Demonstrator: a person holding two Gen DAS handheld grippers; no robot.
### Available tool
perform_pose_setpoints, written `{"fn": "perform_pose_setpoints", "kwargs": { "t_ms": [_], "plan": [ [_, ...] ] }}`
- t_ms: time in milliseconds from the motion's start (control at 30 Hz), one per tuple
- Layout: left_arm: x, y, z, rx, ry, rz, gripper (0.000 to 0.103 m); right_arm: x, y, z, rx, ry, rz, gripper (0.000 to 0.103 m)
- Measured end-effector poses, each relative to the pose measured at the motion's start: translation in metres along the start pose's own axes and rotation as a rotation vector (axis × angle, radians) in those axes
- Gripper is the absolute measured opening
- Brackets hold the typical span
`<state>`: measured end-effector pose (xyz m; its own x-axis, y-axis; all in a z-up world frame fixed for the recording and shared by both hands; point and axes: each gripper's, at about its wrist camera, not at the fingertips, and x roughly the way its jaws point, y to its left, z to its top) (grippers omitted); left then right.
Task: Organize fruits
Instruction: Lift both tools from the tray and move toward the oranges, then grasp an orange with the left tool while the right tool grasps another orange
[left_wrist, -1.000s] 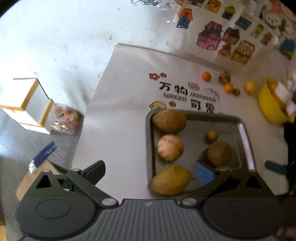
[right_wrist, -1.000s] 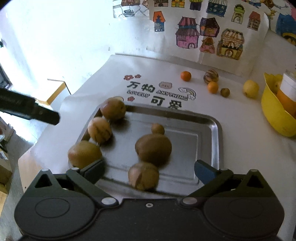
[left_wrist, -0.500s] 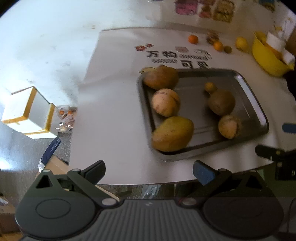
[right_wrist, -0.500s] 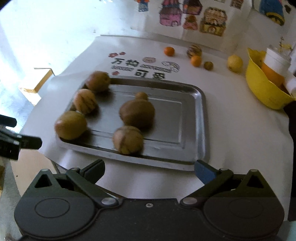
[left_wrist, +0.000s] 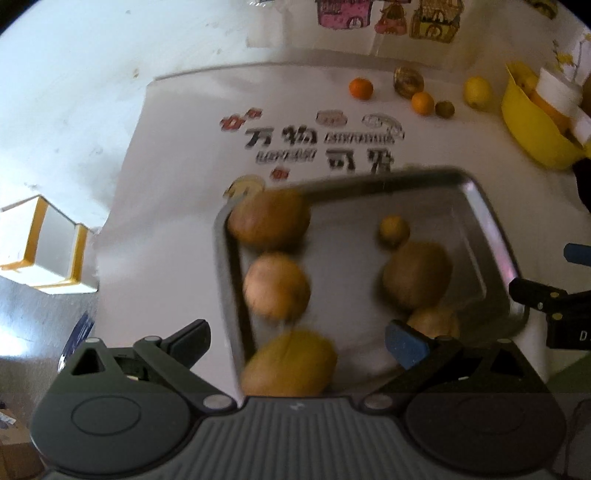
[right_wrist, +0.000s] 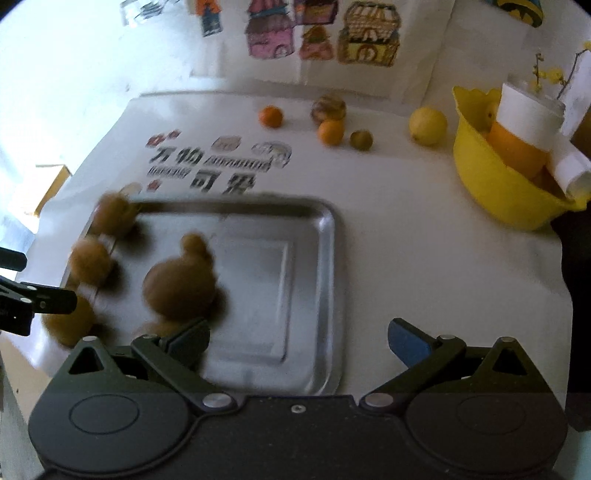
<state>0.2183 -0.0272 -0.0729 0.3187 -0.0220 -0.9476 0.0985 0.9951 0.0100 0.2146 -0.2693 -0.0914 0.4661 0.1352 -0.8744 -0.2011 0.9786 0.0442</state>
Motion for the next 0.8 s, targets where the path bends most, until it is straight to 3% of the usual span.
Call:
{"fn": "perform_pose_setpoints", "kwargs": {
  "t_ms": [267, 800],
  "plan": [
    [0.029, -0.019, 0.071, -0.034, -0.048, -0.018, 0.103, 0.031, -0.02, 0.051, -0.09, -0.044, -0.011, 0.102],
    [0.096, -0.036, 0.181, 0.09, -0.113, -0.01, 0.103, 0.095, -0.05, 0.127, -0.296, -0.096, 0.007, 0.102]
  ]
}}
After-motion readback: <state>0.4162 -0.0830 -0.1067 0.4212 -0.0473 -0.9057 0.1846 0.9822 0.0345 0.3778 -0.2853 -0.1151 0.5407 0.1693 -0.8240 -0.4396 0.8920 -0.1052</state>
